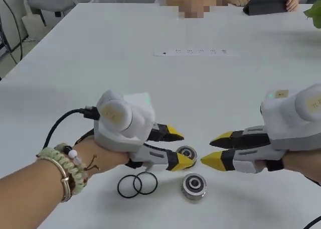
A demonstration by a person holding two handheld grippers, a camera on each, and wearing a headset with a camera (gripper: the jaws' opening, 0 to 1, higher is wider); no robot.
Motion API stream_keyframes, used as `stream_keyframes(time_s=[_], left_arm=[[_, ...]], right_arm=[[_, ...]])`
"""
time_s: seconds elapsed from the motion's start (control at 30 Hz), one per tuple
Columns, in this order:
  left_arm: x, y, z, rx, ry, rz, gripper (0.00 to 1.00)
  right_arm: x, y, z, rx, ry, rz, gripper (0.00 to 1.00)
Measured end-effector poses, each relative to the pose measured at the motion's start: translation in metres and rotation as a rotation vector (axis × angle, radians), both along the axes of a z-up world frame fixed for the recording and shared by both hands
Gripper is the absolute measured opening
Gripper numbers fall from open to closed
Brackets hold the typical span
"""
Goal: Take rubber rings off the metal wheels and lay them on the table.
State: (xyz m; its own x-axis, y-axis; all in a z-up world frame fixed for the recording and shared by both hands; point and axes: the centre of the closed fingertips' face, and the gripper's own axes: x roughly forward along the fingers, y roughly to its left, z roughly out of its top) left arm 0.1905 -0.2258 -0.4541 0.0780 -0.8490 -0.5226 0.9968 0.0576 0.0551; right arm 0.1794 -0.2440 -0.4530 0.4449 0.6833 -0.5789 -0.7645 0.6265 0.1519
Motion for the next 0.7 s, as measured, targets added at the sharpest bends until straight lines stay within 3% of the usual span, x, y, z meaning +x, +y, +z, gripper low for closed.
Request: stream_keyframes(time_s=[0.13, 0.43, 0.63, 0.7], left_arm=[[-0.002, 0.000, -0.003, 0.009, 0.004, -0.007, 0.17], [0.001, 0.002, -0.005, 0.007, 0.043, 0.032, 0.11], [0.002, 0.003, -0.005, 0.011, 0.049, 0.045, 0.09], [0.003, 0.003, -0.005, 0.012, 0.037, 0.046, 0.07]], right_arm=[[-0.001, 0.000, -0.004, -0.006, 0.009, 0.007, 0.27], [-0.003, 0.004, -0.009, -0.025, 0.017, 0.030, 0.26], [-0.005, 0.008, -0.013, -0.039, 0.020, 0.042, 0.26], [-0.005, 0.009, -0.015, -0.042, 0.023, 0.046, 0.26]])
